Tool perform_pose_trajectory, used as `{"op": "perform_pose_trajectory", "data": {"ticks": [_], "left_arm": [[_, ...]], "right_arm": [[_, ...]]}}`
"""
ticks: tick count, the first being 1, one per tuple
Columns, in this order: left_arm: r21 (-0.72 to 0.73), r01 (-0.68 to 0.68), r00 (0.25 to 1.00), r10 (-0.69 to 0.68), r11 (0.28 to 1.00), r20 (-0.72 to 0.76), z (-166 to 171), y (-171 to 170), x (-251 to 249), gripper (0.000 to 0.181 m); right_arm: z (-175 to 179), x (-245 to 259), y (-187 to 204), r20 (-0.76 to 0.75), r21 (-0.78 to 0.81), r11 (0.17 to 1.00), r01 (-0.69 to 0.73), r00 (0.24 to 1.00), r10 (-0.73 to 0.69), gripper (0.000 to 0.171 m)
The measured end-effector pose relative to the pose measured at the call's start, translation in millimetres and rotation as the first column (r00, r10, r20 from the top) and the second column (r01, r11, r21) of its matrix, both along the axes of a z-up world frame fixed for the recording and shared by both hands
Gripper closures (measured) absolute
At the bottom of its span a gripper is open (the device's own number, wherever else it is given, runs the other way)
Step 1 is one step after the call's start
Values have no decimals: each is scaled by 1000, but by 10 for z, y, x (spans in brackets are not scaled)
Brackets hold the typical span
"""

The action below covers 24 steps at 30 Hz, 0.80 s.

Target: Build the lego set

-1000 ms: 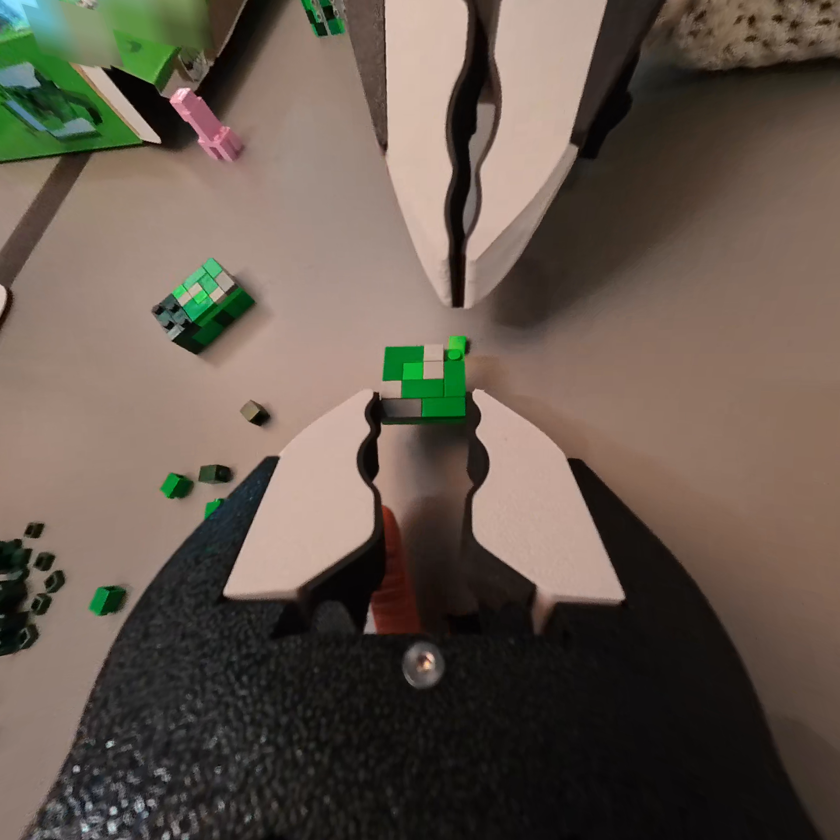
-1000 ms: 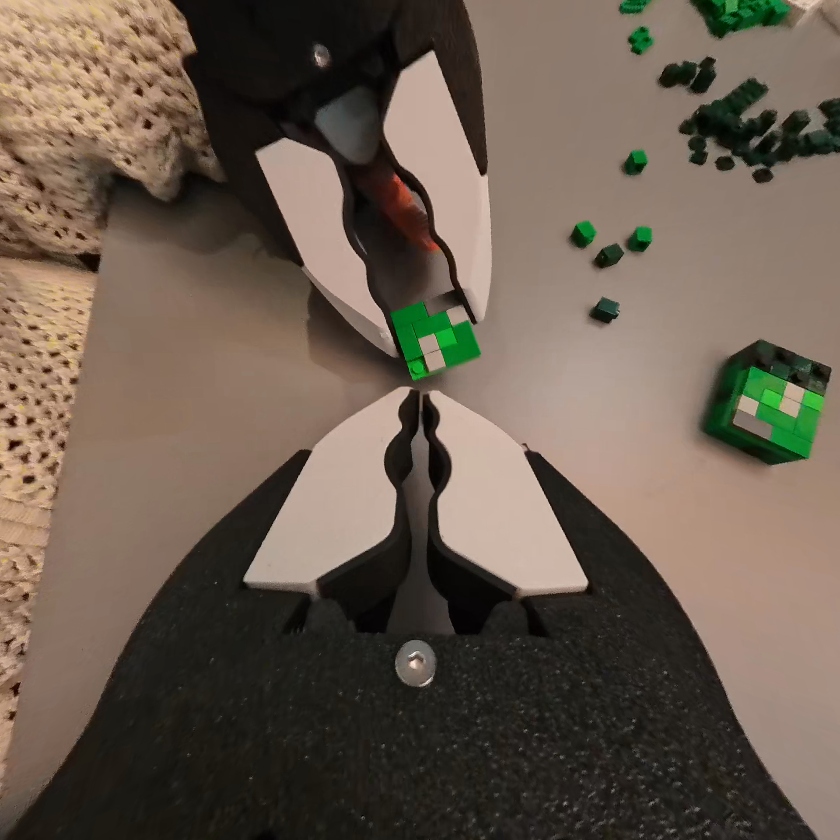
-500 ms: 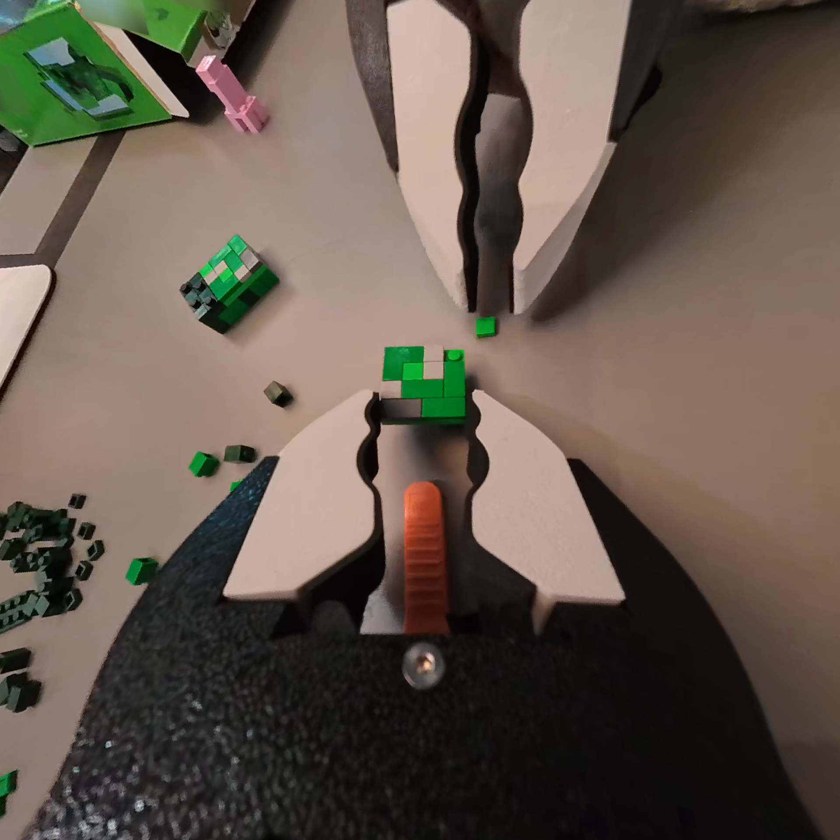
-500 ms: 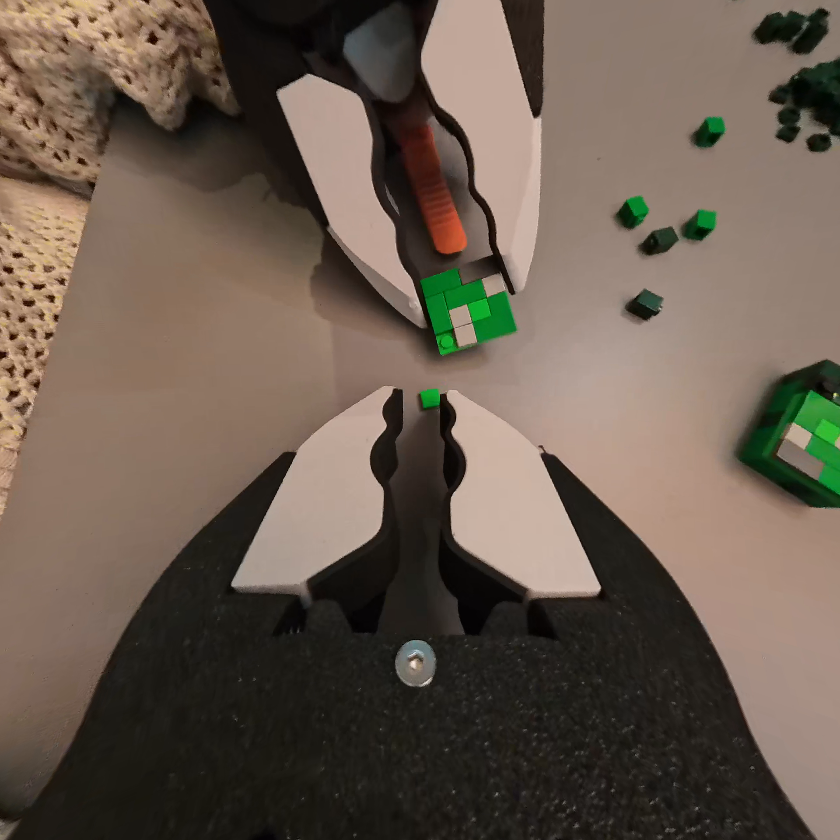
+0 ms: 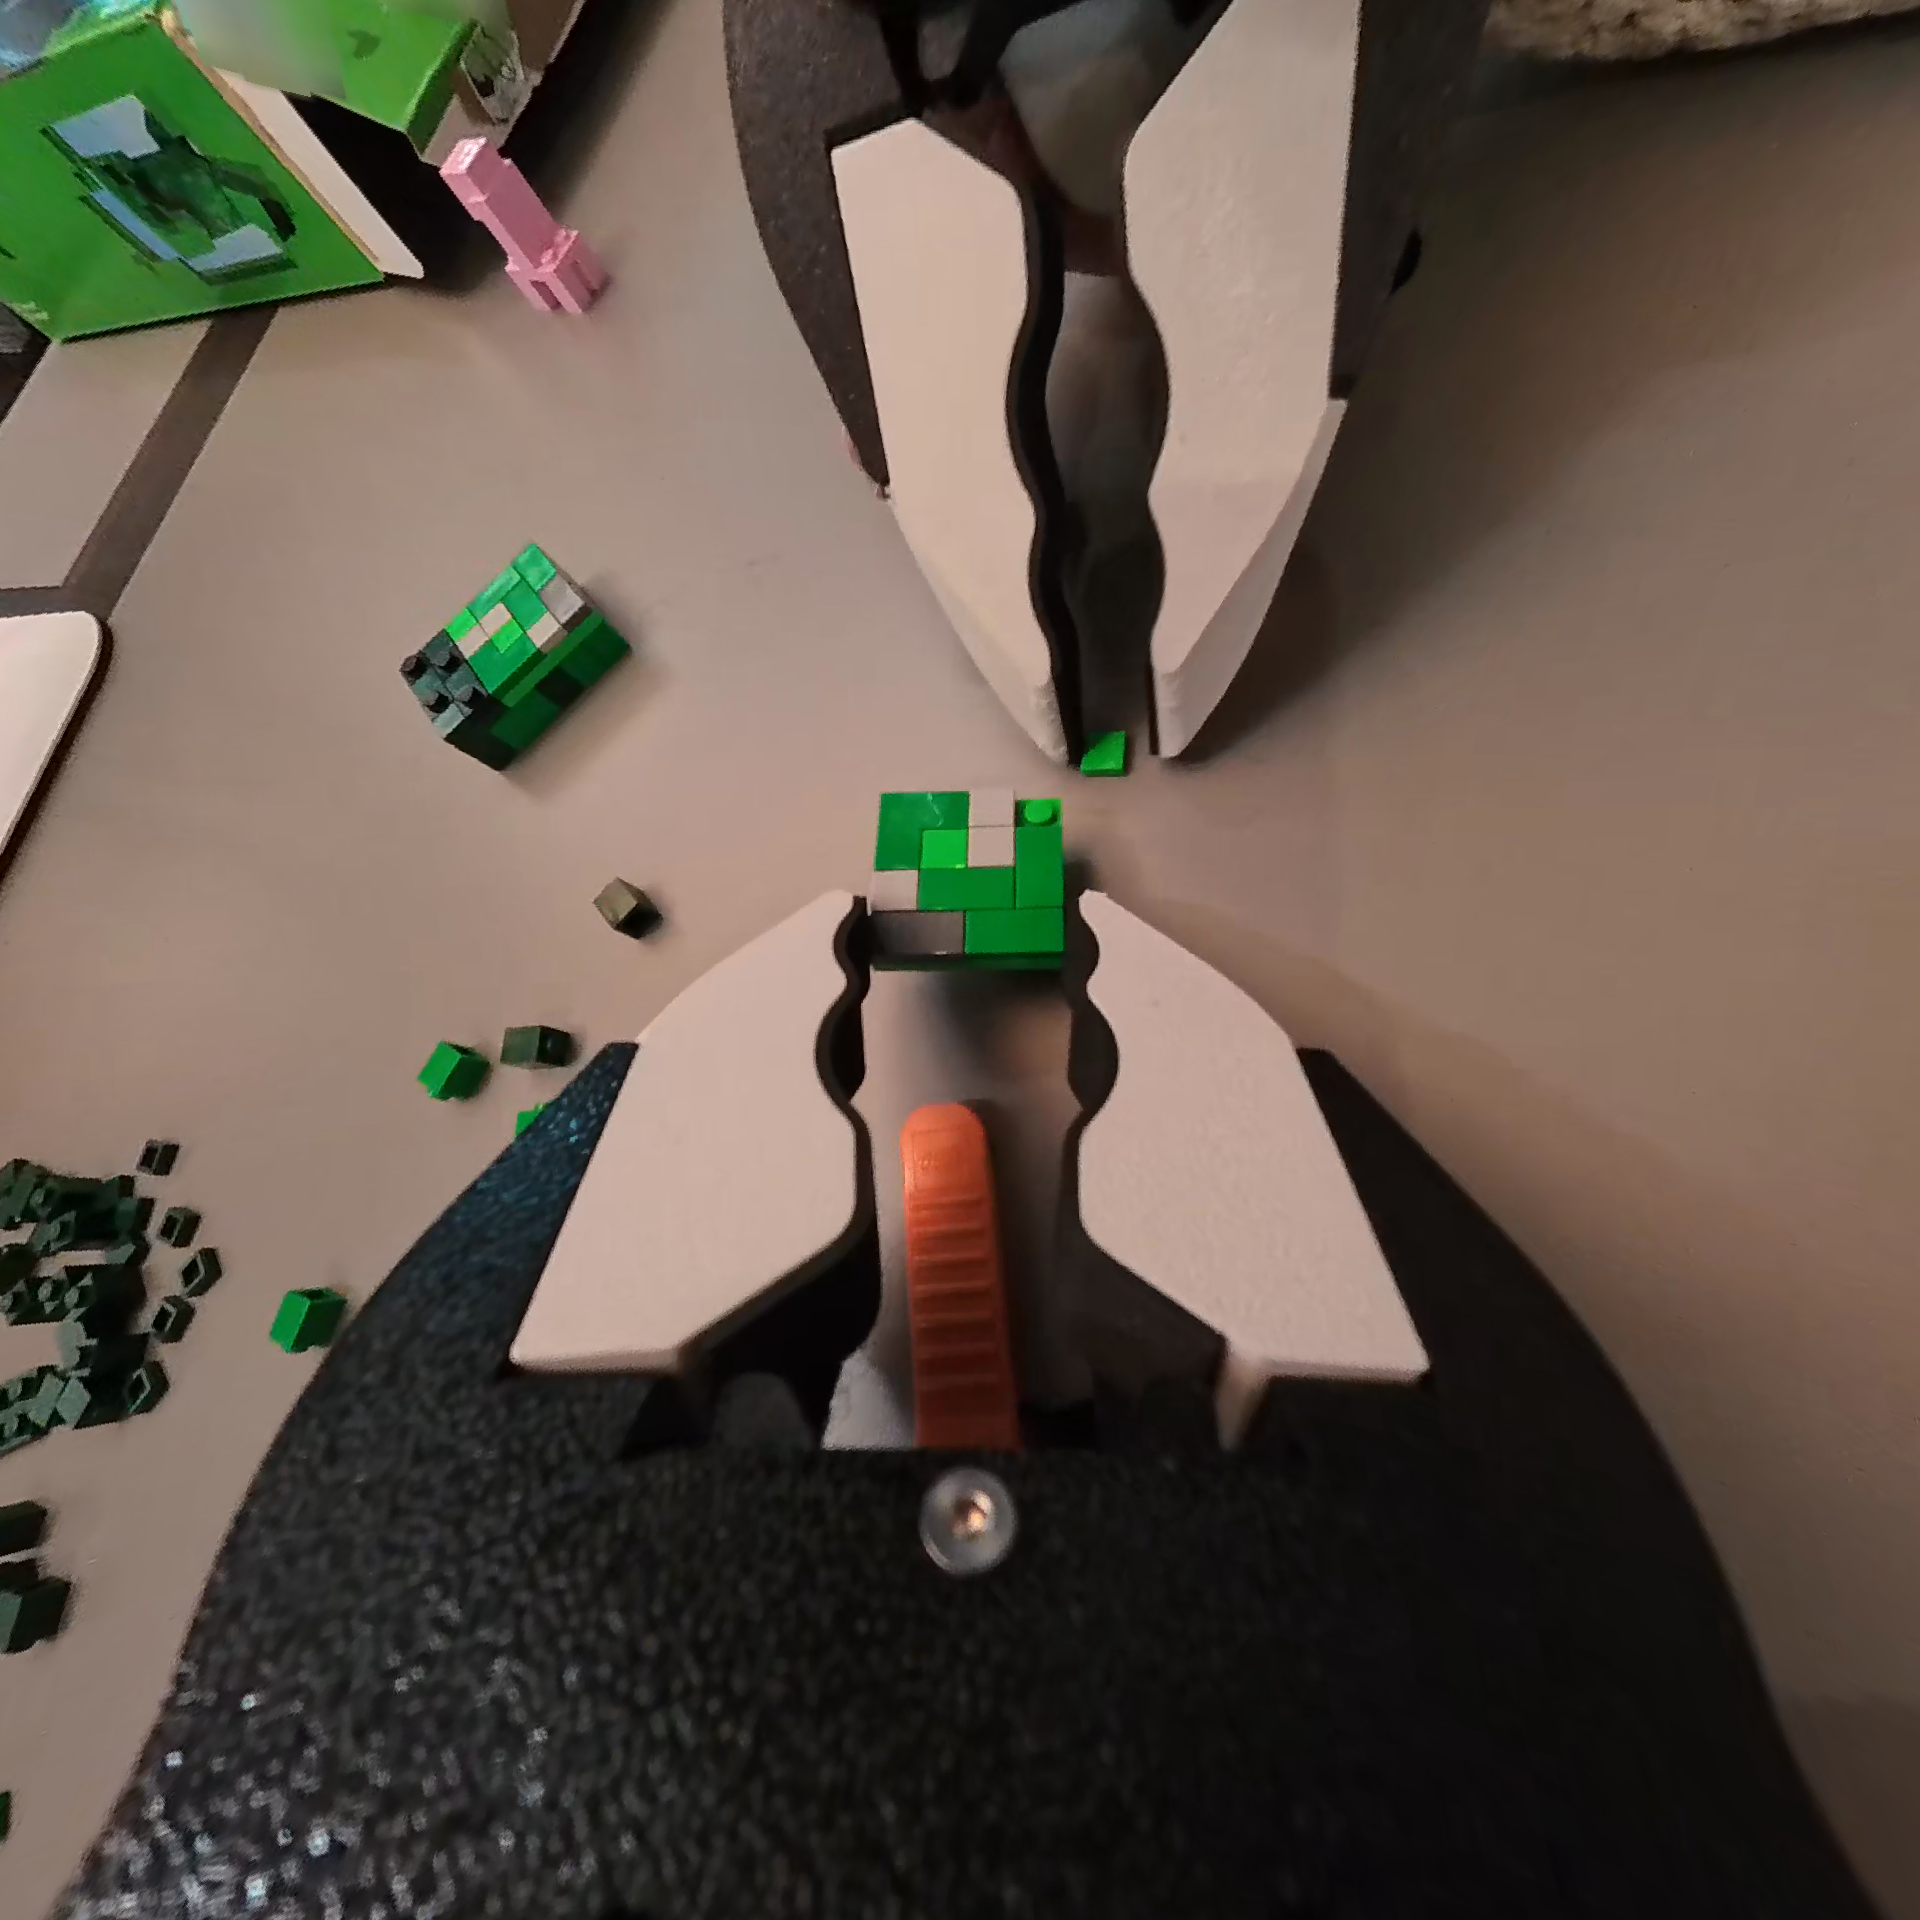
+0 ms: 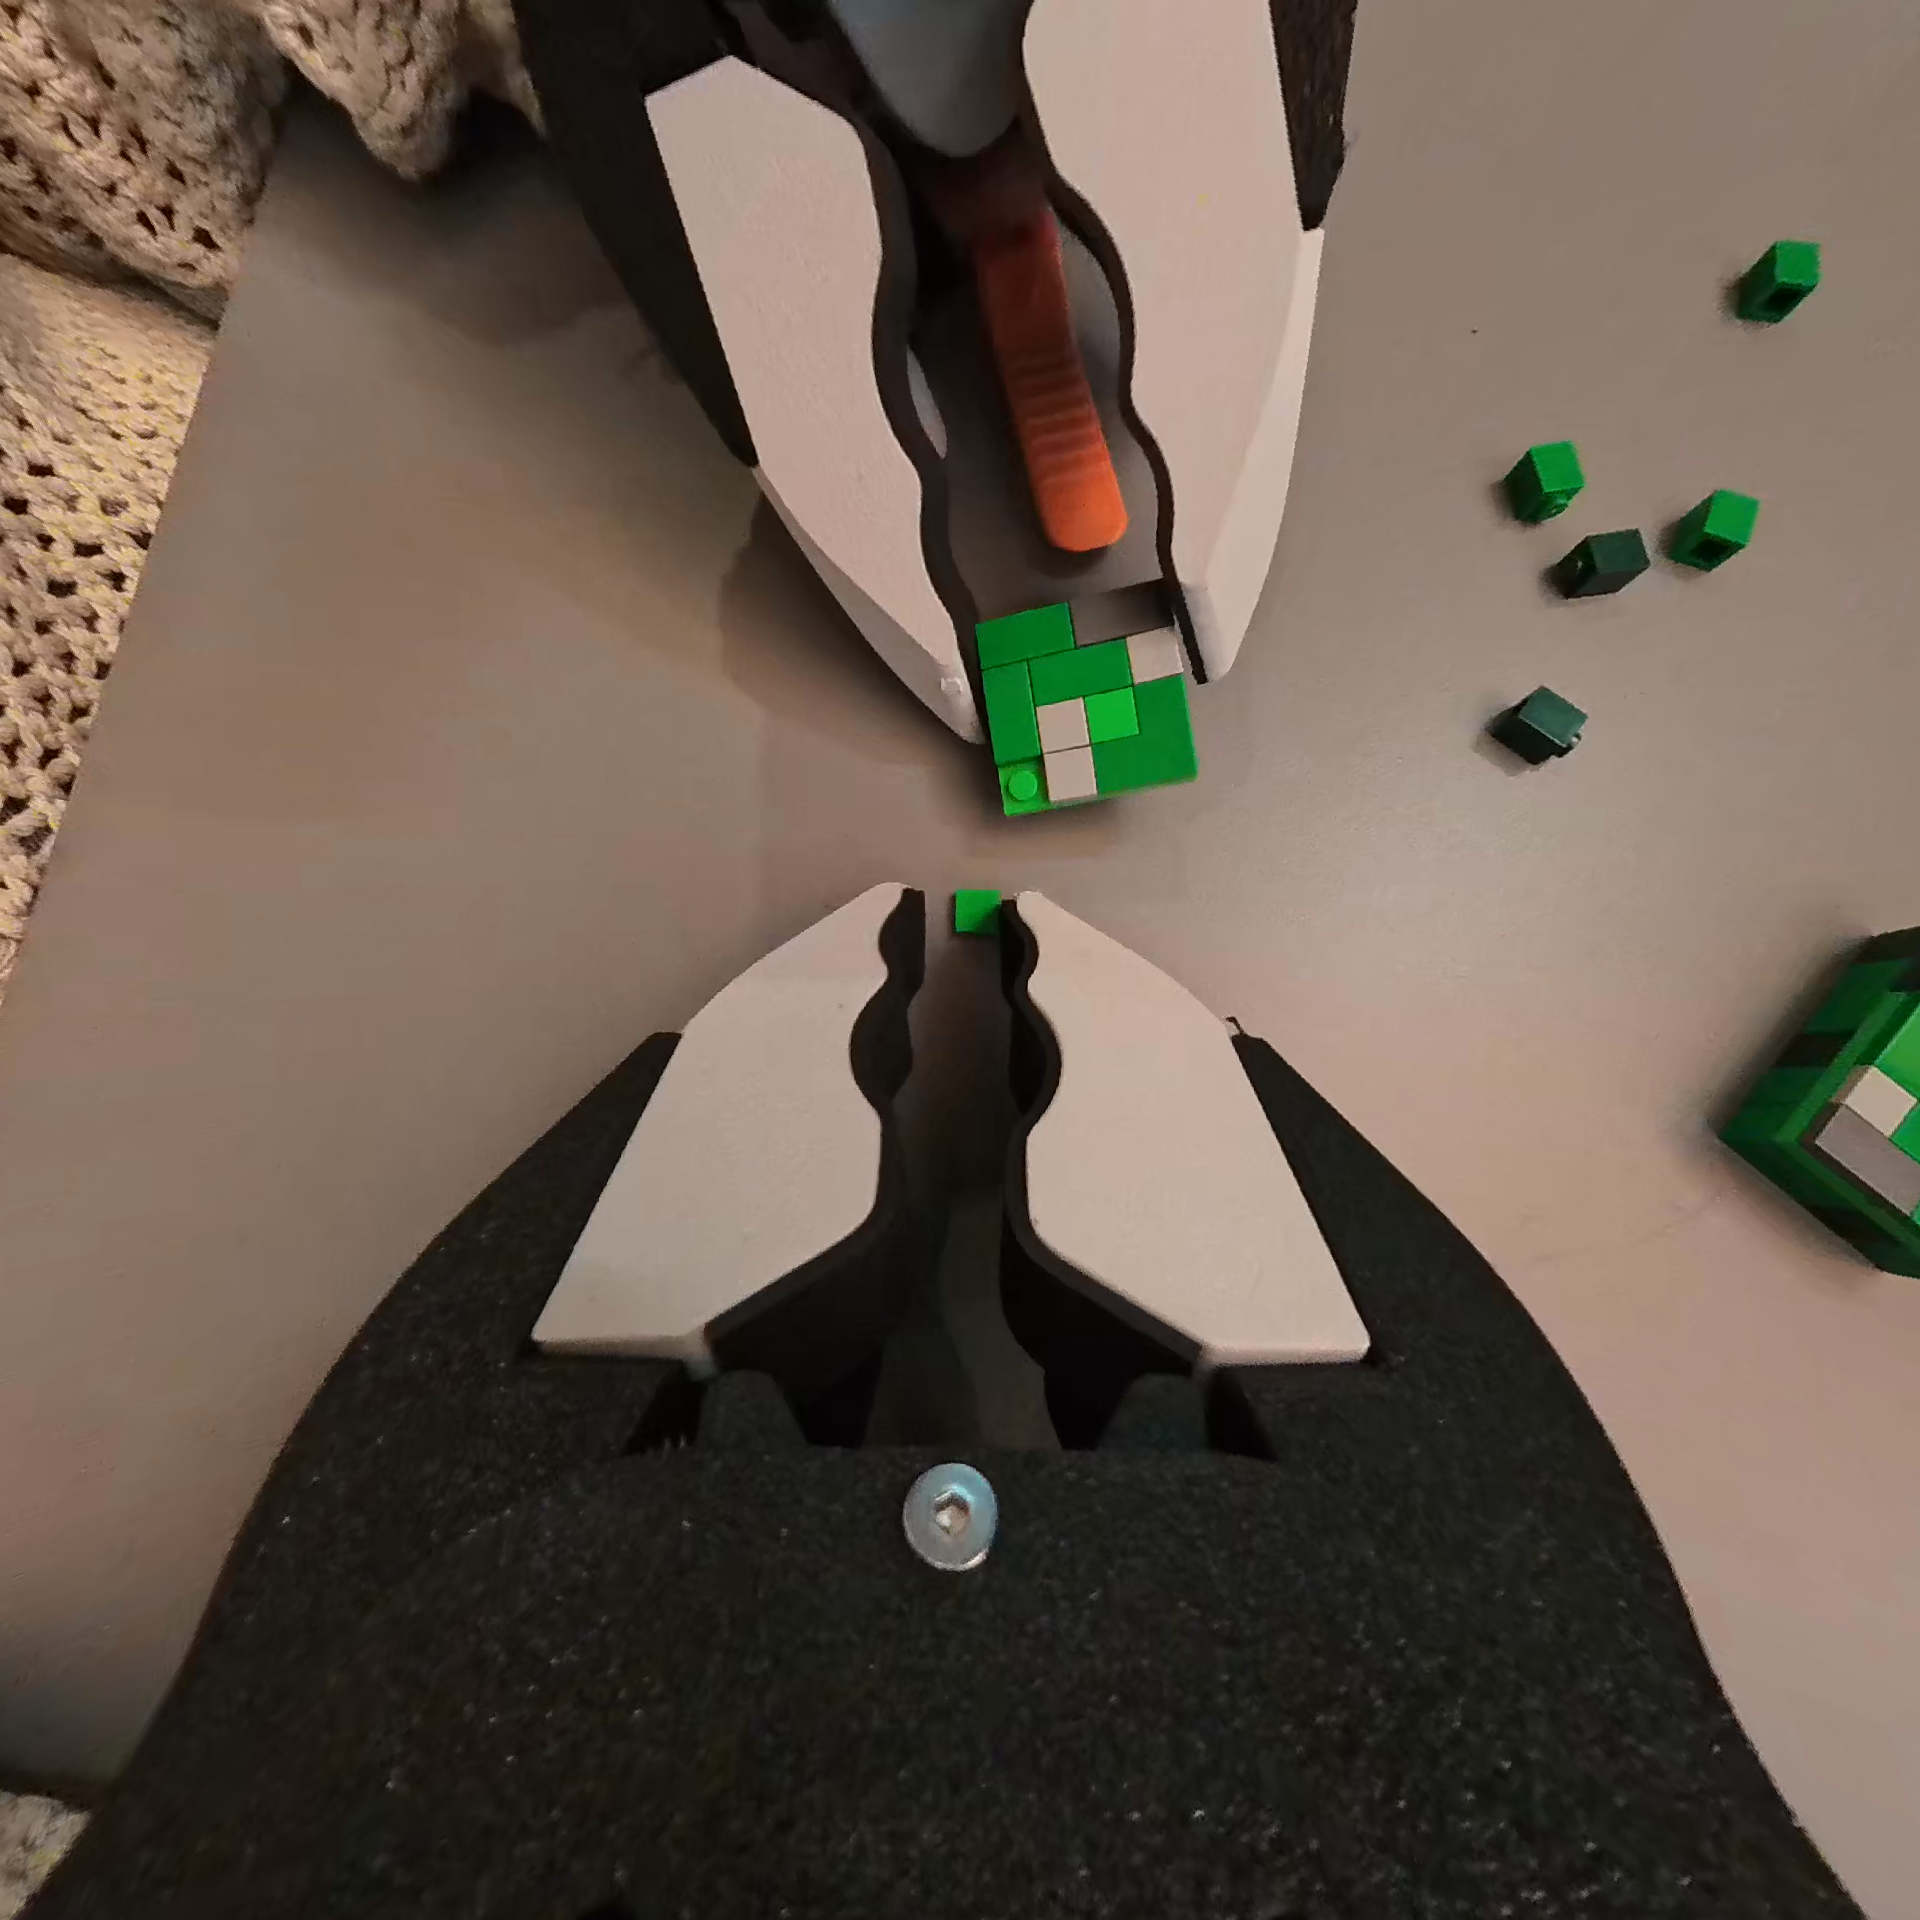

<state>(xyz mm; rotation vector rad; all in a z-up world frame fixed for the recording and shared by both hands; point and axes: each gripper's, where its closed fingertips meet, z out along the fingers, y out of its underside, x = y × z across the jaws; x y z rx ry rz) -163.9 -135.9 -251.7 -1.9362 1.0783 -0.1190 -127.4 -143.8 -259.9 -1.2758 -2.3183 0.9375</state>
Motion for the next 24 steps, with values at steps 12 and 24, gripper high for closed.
{"op": "perform_pose_trajectory", "data": {"ticks": [12,24], "left_arm": [[-38,14,999,-13,999,36,-13,-27,36,146],[-49,52,990,-45,997,135,84,-67,132,146]], "right_arm": [[128,-46,-22,-85,5,999,53,995,-53,164],[312,-67,-107,-136,36,999,22,991,-17,164]]}}
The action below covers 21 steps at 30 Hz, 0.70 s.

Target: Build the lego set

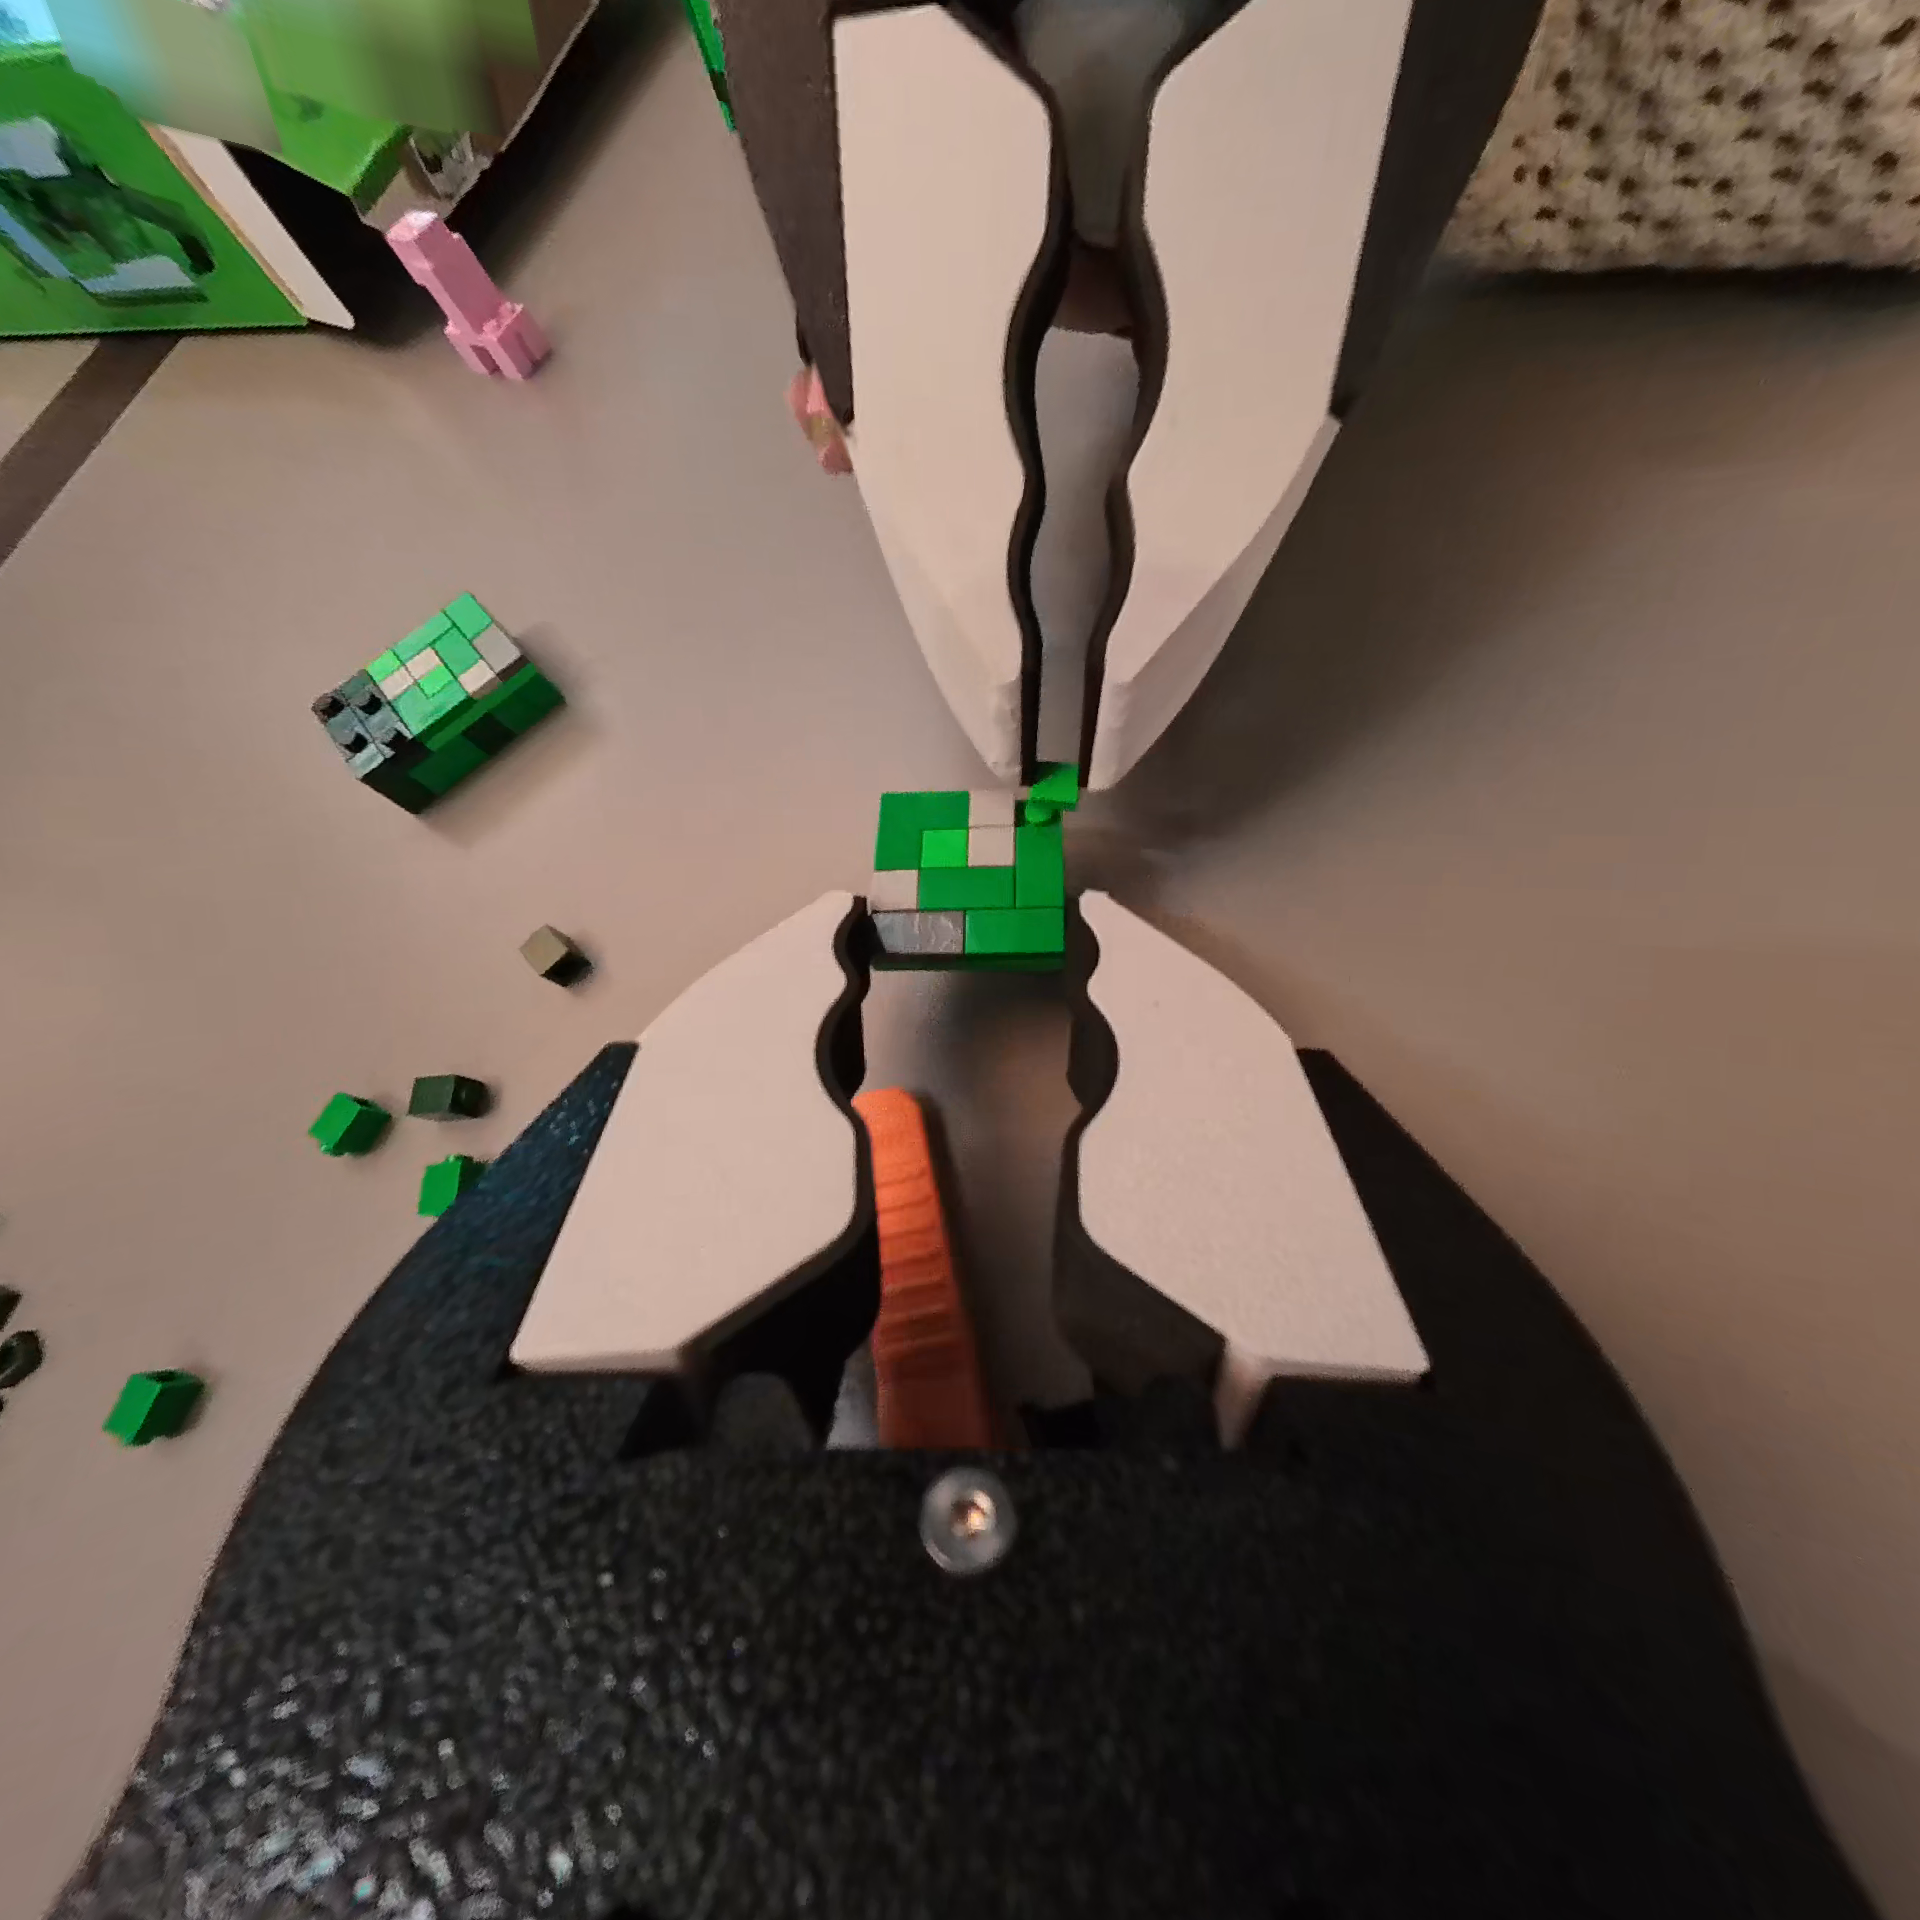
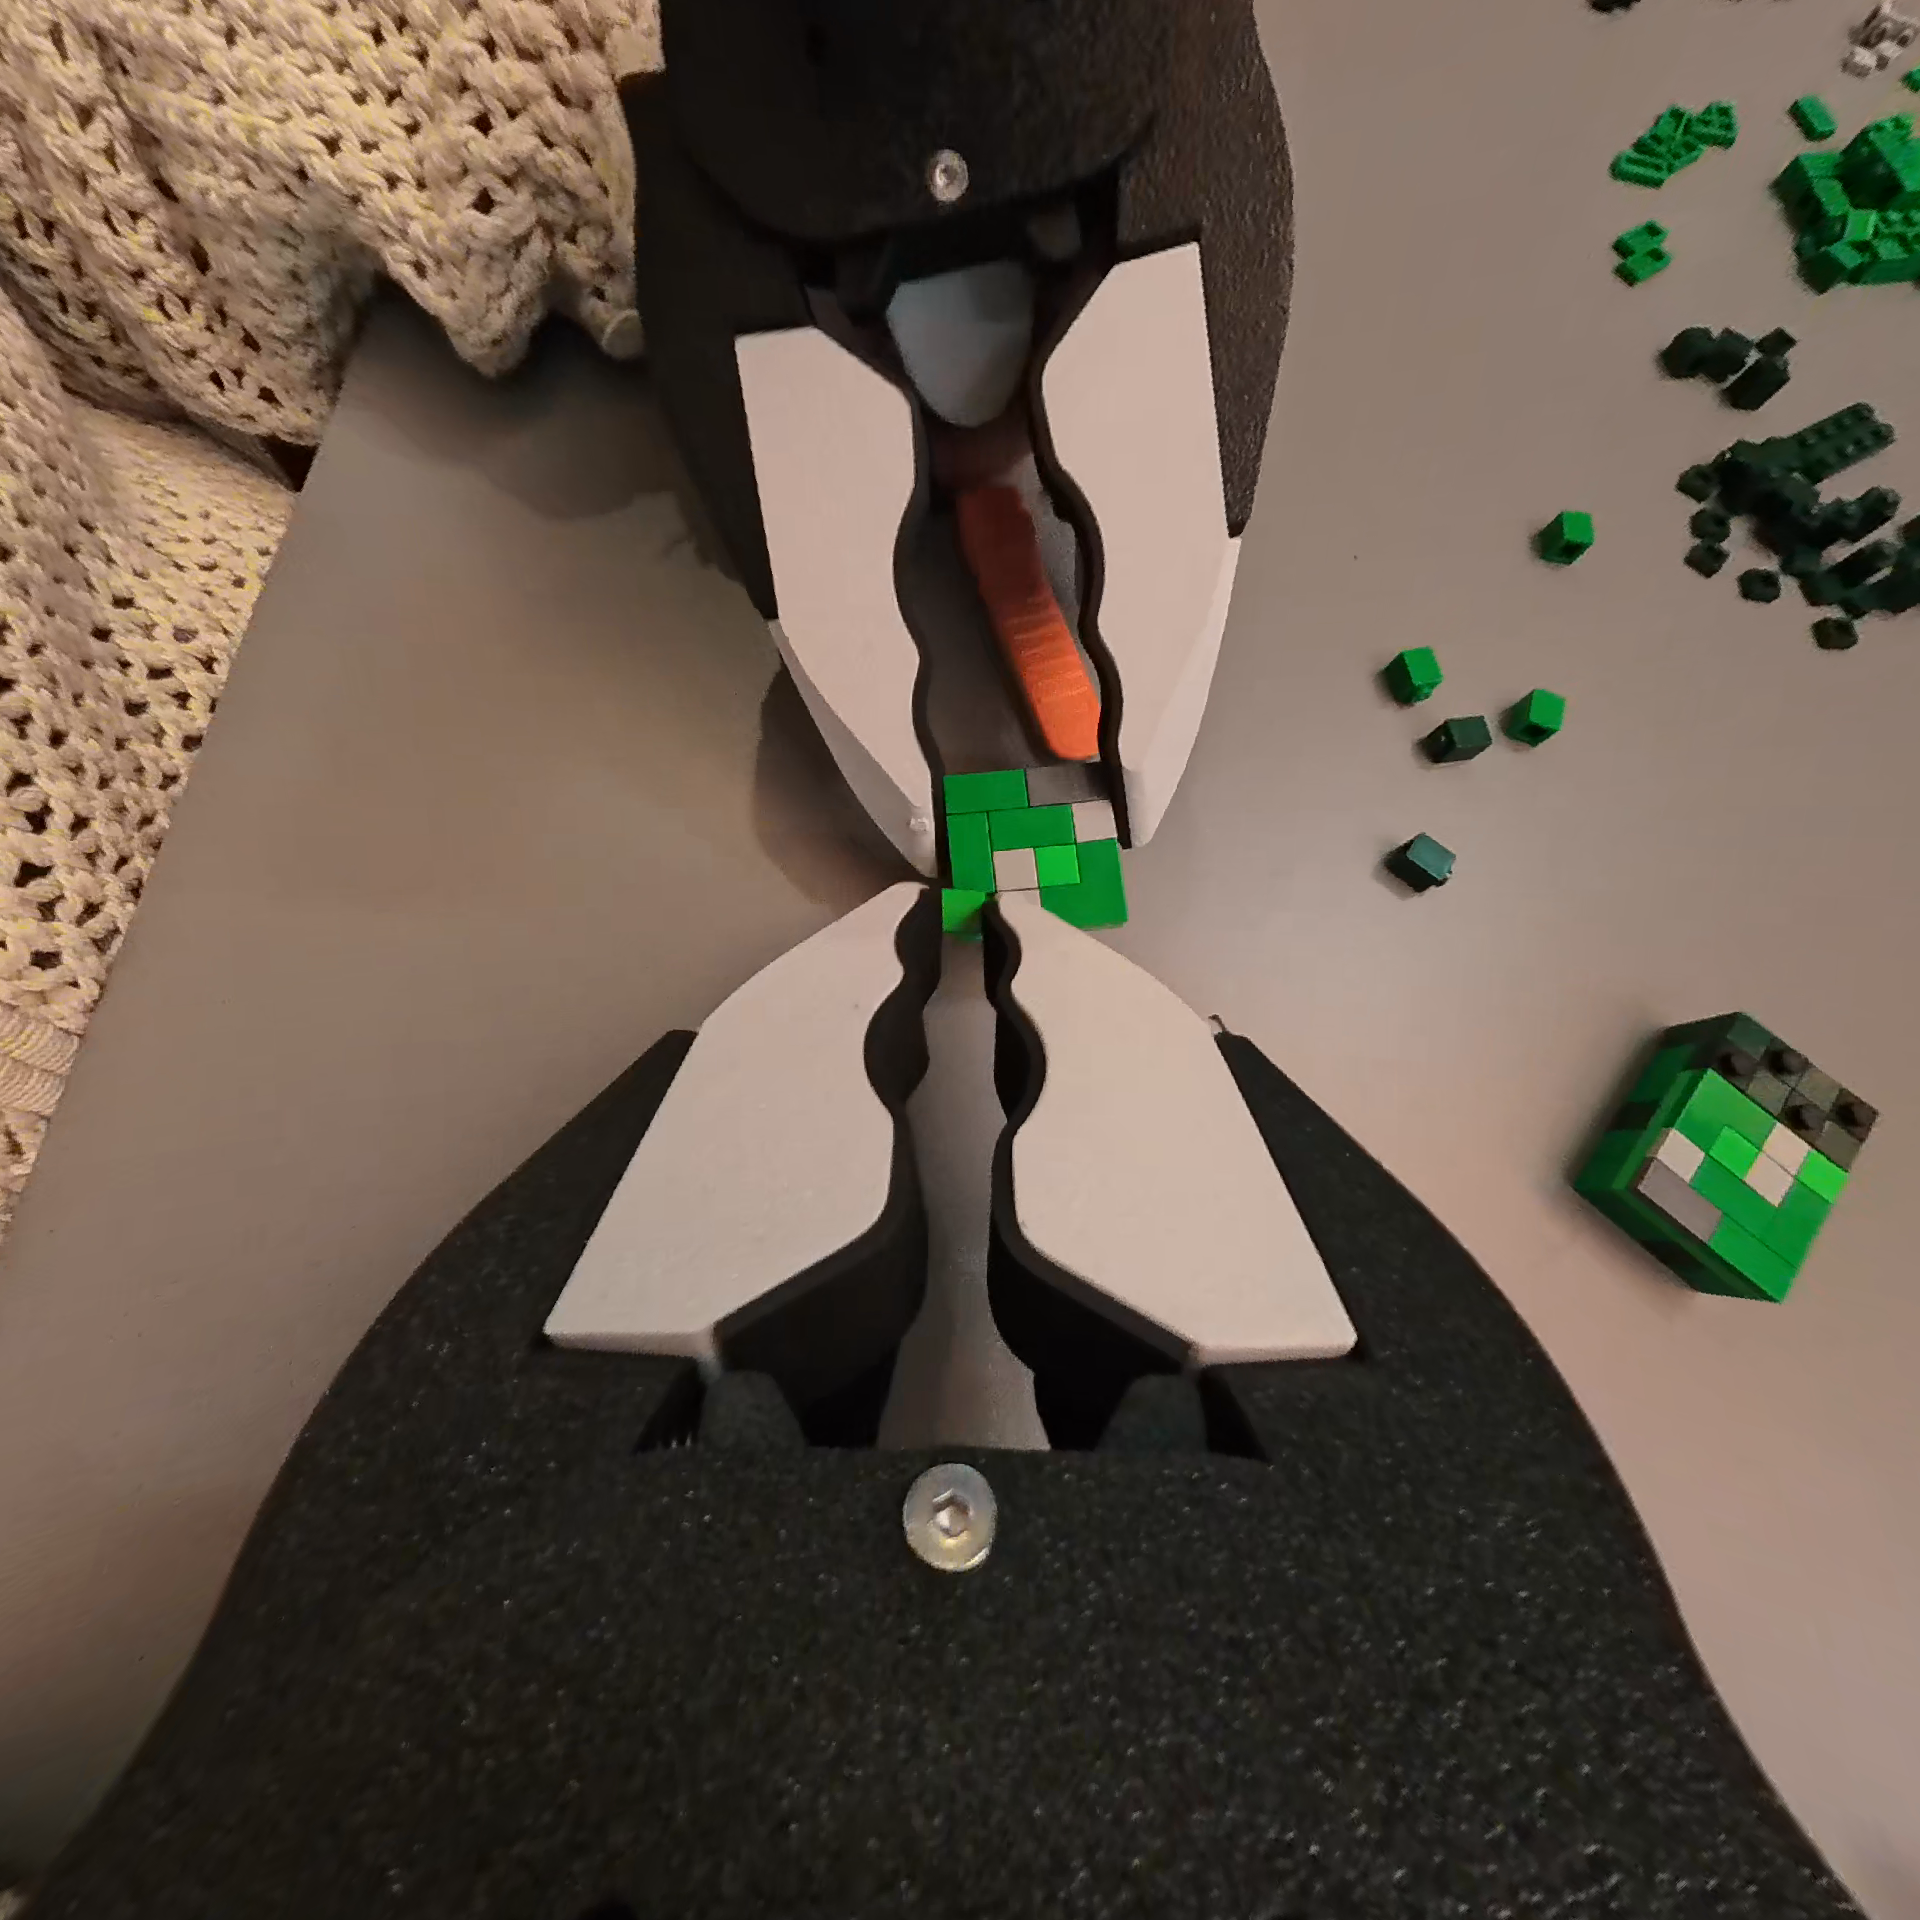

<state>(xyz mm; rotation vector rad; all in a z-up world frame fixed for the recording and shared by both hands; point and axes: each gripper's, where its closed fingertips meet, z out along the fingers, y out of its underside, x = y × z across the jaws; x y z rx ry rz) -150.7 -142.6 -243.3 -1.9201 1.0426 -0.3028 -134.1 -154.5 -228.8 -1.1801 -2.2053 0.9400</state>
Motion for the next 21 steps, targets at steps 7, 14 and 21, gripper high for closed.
{"op": "perform_pose_trajectory", "data": {"ticks": [7,14,21], "left_arm": [[0,7,999,-7,1000,40,50,-7,26,146],[-1,22,999,-22,1000,48,60,-27,59,146],[-3,31,998,-31,1000,47,56,-37,77,146]], "right_arm": [[65,27,-2,-6,52,999,-10,1000,10,164],[72,57,-40,24,80,997,-23,1000,21,164],[50,67,-39,38,85,996,-18,999,14,164]]}}
